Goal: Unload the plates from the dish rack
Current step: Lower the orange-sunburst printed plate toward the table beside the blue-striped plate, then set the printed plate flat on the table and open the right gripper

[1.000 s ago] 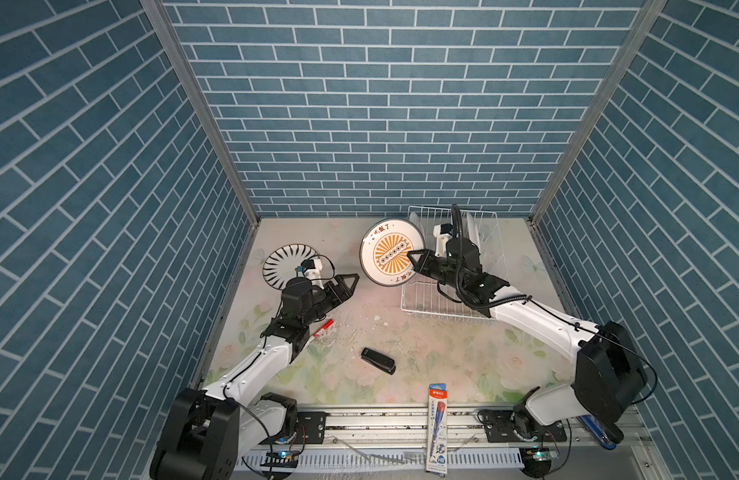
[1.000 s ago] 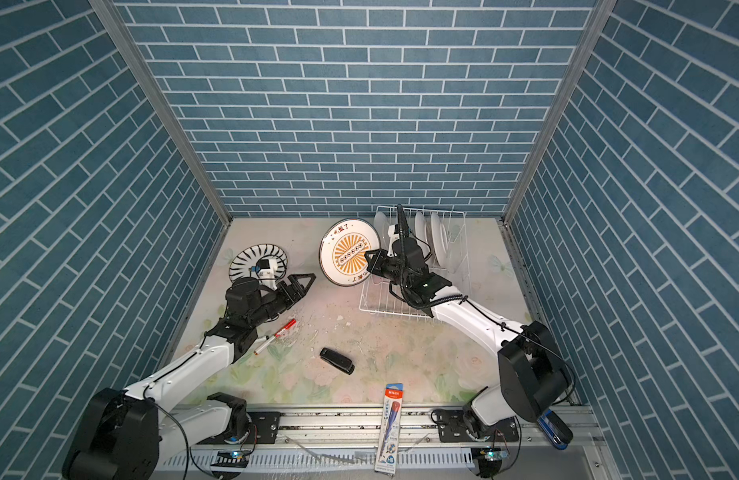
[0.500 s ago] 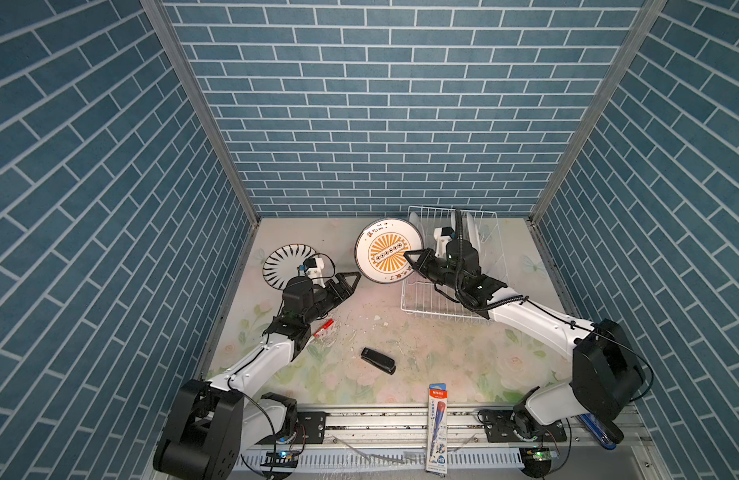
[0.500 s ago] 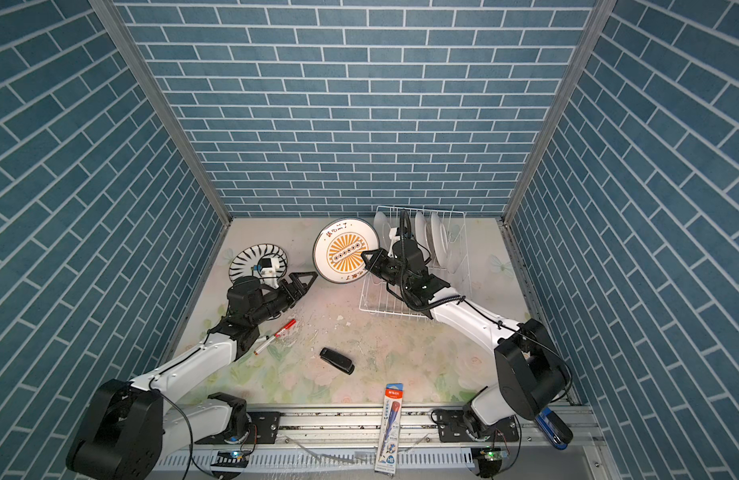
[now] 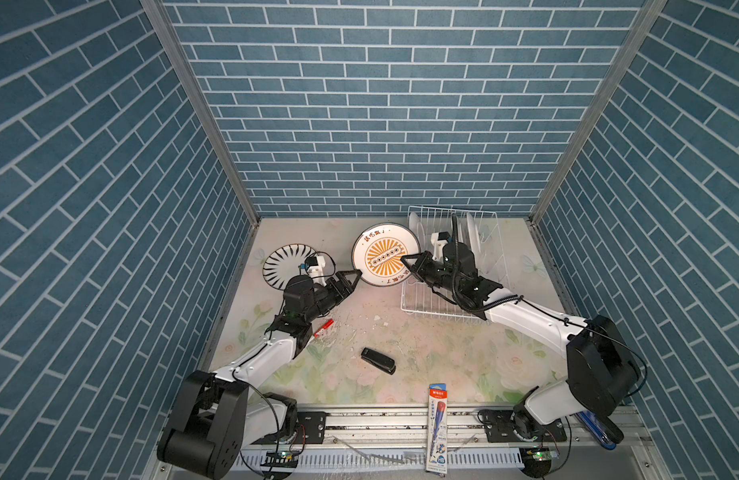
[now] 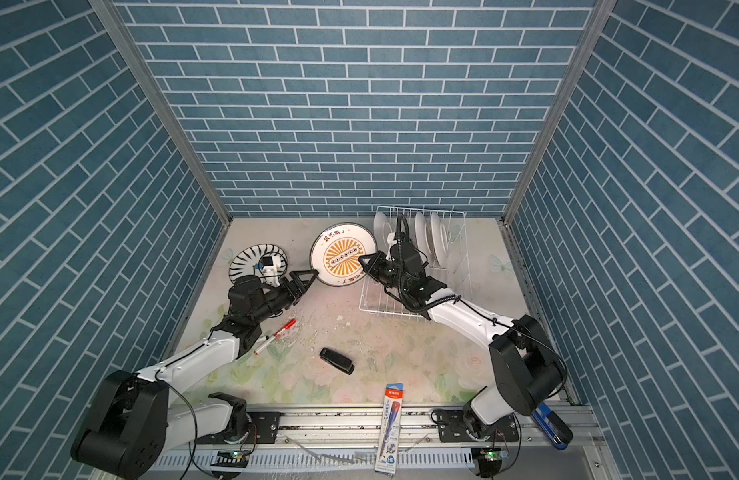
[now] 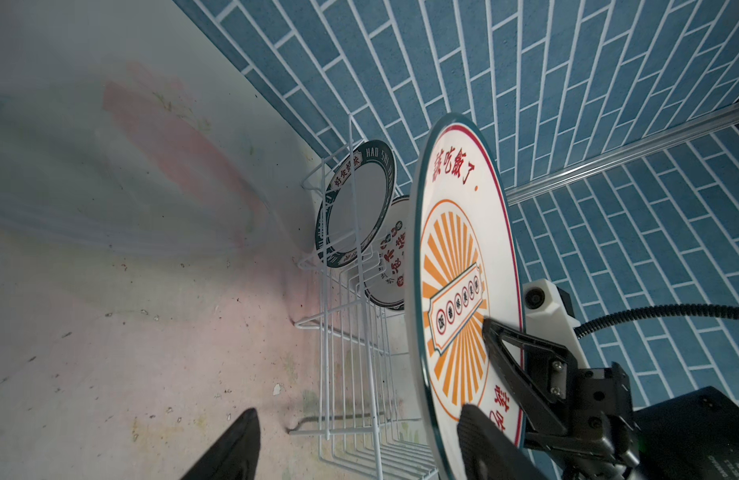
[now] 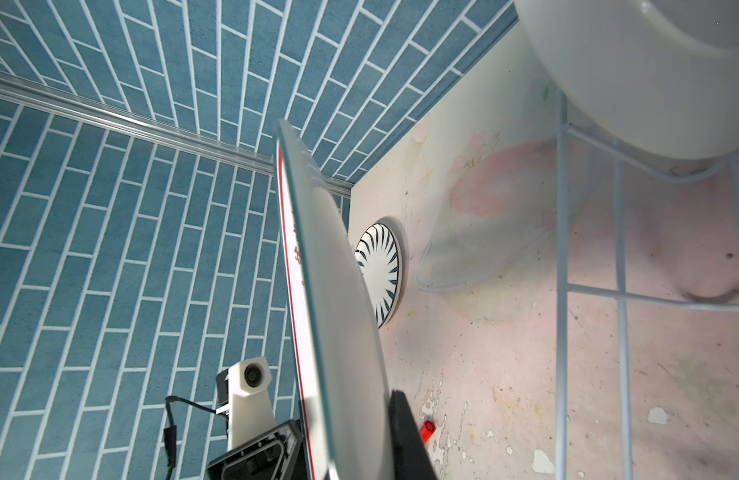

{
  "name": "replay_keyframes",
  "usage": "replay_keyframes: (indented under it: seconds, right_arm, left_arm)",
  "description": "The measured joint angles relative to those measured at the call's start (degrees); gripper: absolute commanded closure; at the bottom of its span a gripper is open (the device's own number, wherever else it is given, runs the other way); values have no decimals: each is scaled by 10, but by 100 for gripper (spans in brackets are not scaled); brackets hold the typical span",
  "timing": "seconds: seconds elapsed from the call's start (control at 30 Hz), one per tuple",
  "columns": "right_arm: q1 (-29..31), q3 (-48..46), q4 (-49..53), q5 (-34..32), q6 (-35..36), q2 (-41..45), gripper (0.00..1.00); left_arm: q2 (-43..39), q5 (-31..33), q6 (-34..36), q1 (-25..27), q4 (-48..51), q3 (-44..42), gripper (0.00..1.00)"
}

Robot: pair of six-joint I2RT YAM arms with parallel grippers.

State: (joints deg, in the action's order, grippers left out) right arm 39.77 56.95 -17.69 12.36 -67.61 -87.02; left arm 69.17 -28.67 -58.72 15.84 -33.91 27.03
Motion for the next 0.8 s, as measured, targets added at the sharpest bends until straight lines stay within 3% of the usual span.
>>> replay_keyframes:
  seconds: [0.43, 0.8]
  right_arm:
    - [10, -5, -20, 19, -16, -26, 100]
    - [12, -9, -44, 34, -25, -31, 100]
  left_arm:
    - [6, -8, -17, 0, -31, 0, 56]
    - [7, -10, -23, 0, -42, 0, 70]
